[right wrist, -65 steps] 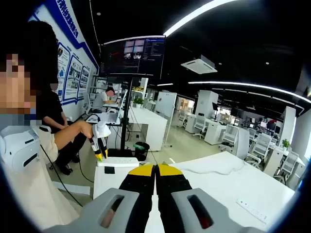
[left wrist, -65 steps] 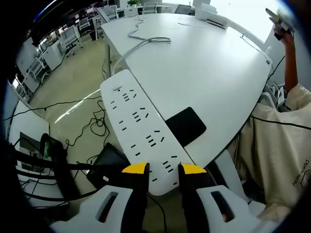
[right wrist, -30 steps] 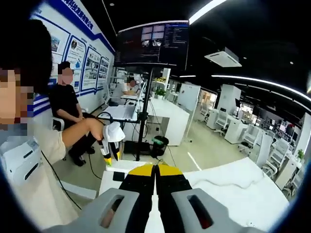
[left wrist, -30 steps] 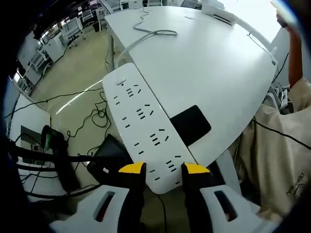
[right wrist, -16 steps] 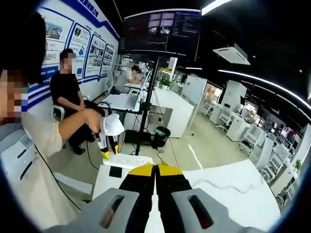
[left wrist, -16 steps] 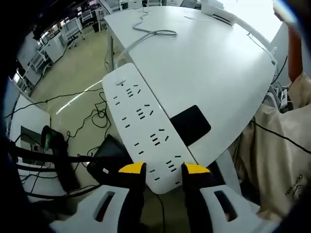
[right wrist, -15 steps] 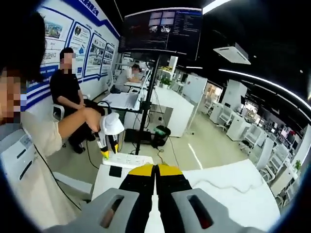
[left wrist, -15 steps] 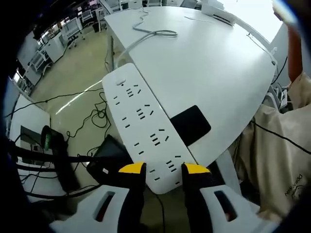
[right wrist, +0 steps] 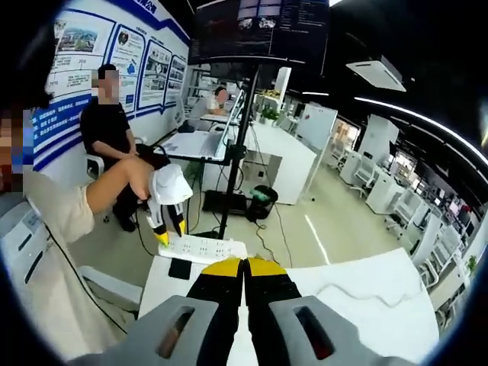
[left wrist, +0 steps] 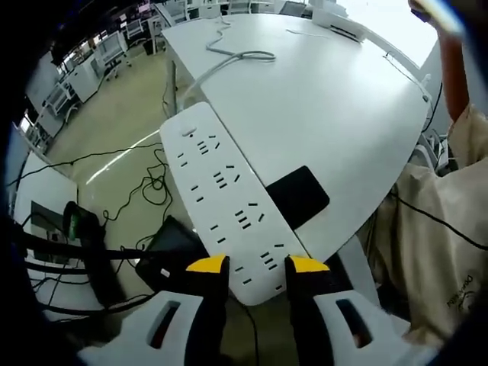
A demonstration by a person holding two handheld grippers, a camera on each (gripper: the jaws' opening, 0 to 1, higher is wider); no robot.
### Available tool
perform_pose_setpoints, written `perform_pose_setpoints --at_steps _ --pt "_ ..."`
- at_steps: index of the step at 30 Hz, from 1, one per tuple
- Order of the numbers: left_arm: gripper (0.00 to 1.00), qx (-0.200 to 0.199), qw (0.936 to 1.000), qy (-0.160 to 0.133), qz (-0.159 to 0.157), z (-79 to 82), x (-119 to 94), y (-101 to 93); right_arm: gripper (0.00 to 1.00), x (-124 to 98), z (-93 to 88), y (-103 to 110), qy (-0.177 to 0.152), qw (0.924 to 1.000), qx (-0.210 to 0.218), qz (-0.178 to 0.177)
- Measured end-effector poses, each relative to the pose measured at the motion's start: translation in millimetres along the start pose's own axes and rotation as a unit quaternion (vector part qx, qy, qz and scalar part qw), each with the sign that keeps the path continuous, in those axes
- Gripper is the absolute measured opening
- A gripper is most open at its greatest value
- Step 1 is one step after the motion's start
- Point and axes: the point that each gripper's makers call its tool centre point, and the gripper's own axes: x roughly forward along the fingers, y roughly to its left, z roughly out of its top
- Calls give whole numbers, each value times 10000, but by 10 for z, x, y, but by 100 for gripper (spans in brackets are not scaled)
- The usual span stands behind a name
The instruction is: Pick up the power strip scattered on the table, fix it on the side mounting bracket of the table, and press the switch
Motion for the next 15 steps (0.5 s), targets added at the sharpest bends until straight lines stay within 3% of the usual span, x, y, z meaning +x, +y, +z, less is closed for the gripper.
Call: perform_pose_setpoints --at_steps 8,15 --pt "34 0 10000 53 -18 8 2 -3 0 305 77 30 240 9993 -198 214" --pt "34 -4 10000 36 -15 19 0 3 0 545 36 -9 460 9982 -222 304"
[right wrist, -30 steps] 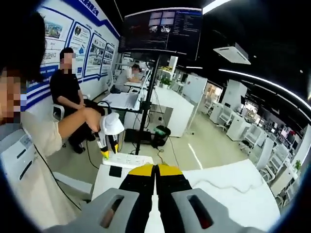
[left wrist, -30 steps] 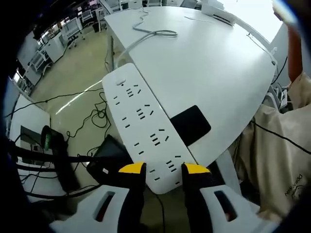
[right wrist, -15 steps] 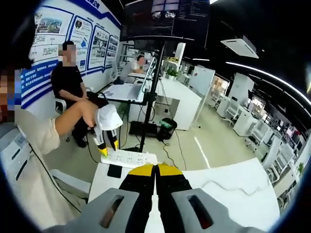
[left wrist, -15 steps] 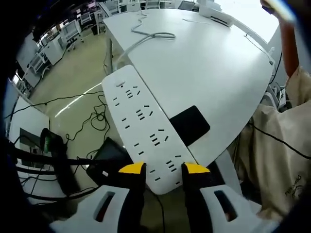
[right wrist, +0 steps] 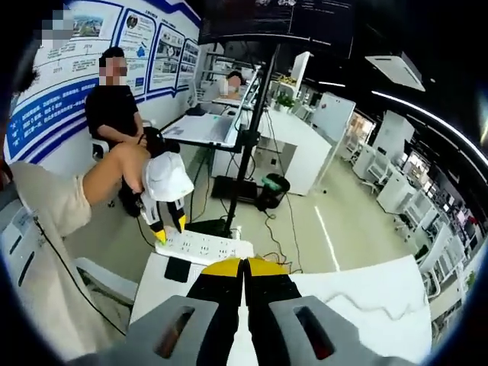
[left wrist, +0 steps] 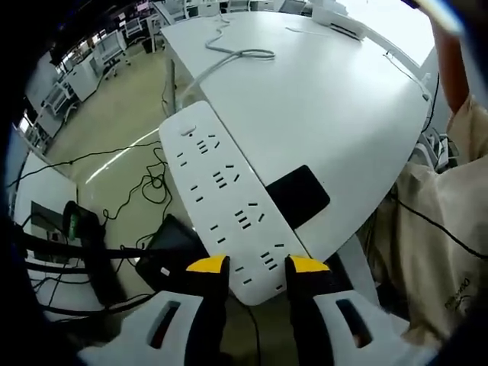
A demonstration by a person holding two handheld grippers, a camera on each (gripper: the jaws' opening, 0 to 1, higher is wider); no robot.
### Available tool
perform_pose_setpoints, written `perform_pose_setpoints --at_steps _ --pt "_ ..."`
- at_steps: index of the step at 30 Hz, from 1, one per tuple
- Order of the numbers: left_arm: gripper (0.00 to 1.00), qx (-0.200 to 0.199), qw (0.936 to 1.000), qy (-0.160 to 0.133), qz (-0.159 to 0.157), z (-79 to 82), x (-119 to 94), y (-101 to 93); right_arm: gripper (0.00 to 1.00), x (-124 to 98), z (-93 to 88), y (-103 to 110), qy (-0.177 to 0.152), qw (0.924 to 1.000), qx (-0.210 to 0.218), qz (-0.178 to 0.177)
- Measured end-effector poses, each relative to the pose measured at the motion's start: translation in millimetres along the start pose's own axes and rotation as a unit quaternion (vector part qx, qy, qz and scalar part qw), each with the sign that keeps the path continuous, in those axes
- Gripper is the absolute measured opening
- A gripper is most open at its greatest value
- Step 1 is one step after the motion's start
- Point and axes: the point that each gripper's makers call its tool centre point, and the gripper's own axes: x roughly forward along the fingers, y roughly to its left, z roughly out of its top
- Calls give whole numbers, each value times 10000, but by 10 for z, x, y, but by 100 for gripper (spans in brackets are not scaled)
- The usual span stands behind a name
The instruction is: Pick up the power strip scattered on the table, fix it on the side mounting bracket of the table, and press the switch
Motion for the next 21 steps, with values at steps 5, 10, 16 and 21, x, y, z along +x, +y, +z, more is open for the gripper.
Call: perform_pose_setpoints --at_steps 5,10,16,21 --pt "34 4 10000 -20 -1 6 -2 1 0 151 -39 -33 147 9999 -13 49" --pt "34 -18 10000 22 12 6 -2 -10 0 280 -88 -37 258 9996 26 140" --pt "34 -40 10000 55 30 -7 -15 -32 0 447 -116 -16 386 9989 69 255" --pt "34 -27 10000 54 23 -14 -23 -46 0 542 -119 -1 438 9985 90 329"
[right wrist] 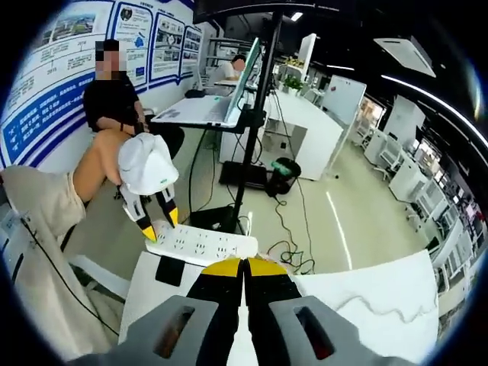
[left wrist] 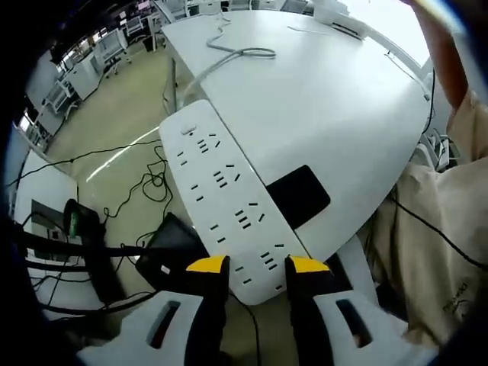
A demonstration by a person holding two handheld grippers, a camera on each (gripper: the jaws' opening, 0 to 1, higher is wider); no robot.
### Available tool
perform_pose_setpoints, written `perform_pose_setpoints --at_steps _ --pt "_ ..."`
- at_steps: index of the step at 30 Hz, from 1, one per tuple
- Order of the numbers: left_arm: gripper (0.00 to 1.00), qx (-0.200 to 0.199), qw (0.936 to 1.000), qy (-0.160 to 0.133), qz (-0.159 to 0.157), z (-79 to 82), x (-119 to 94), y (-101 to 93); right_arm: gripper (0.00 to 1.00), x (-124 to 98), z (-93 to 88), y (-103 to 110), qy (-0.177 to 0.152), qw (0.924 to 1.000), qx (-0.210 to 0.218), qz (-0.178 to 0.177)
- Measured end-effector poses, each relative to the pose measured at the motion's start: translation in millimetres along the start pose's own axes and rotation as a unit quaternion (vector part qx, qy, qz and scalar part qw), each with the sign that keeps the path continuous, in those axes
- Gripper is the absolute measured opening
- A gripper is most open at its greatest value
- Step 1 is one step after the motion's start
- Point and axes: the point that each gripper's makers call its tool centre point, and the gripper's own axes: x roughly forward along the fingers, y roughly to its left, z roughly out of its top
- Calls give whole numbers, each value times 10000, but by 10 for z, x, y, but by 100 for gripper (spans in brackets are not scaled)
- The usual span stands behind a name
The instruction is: Pick up the power strip scattered on the table, fix it on the side mounting bracket of the table, and press the switch
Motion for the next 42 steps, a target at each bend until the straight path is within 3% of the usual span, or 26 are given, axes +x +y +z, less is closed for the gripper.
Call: perform_pose_setpoints --at_steps 27,42 --pt "34 15 10000 20 8 9 16 12 0 673 -12 -124 414 9987 67 290" --pt "34 17 9999 126 32 -10 35 -42 0 908 -158 5 703 9966 56 435"
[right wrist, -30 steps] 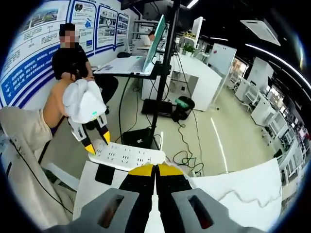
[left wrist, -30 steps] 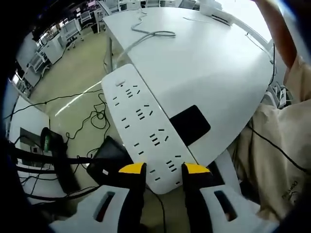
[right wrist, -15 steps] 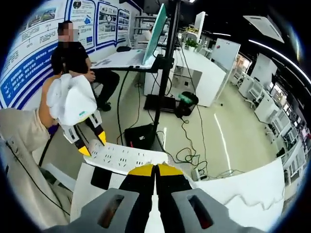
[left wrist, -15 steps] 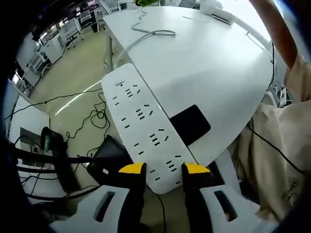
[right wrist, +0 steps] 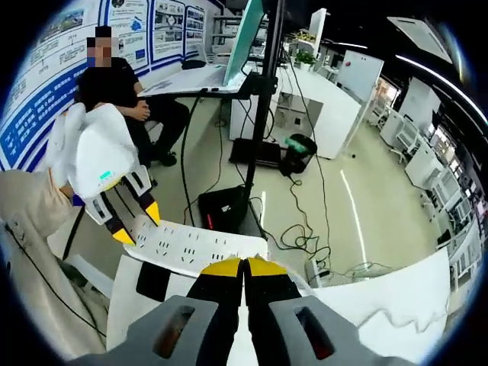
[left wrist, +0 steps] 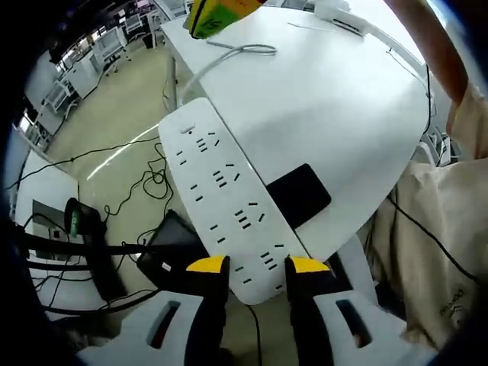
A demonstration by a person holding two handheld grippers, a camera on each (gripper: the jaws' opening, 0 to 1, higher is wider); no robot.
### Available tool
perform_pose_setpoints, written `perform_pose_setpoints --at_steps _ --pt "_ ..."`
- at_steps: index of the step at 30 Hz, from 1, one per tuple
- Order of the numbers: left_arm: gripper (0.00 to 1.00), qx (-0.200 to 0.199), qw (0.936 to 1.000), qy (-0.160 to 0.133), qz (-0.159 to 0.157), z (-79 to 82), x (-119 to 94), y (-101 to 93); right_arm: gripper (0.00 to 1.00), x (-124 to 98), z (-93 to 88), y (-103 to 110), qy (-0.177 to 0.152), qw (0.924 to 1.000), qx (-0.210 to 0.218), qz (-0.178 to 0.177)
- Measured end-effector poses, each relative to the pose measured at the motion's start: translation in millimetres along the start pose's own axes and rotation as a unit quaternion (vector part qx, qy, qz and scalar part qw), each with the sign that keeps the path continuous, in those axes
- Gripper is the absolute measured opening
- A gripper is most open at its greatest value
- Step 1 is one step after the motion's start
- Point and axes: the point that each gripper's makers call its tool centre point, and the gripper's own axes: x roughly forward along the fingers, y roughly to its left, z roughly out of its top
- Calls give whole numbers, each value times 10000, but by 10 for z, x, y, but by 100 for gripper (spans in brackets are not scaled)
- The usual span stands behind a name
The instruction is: Pick up the power strip scattered on the table, fix it on the side mounting bracket of the table, and press the switch
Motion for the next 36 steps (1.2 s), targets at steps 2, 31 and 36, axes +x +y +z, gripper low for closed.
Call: perform_pose_setpoints --at_steps 2,31,36 --pt "34 0 10000 -1 -5 0 1 1 0 54 -12 6 55 10000 -1 28" --pt "34 -3 10000 -35 -19 2 0 -1 0 655 -220 95 638 9974 -220 242" --pt "34 18 10000 -33 -38 2 -1 6 0 715 -242 82 680 9972 -186 231"
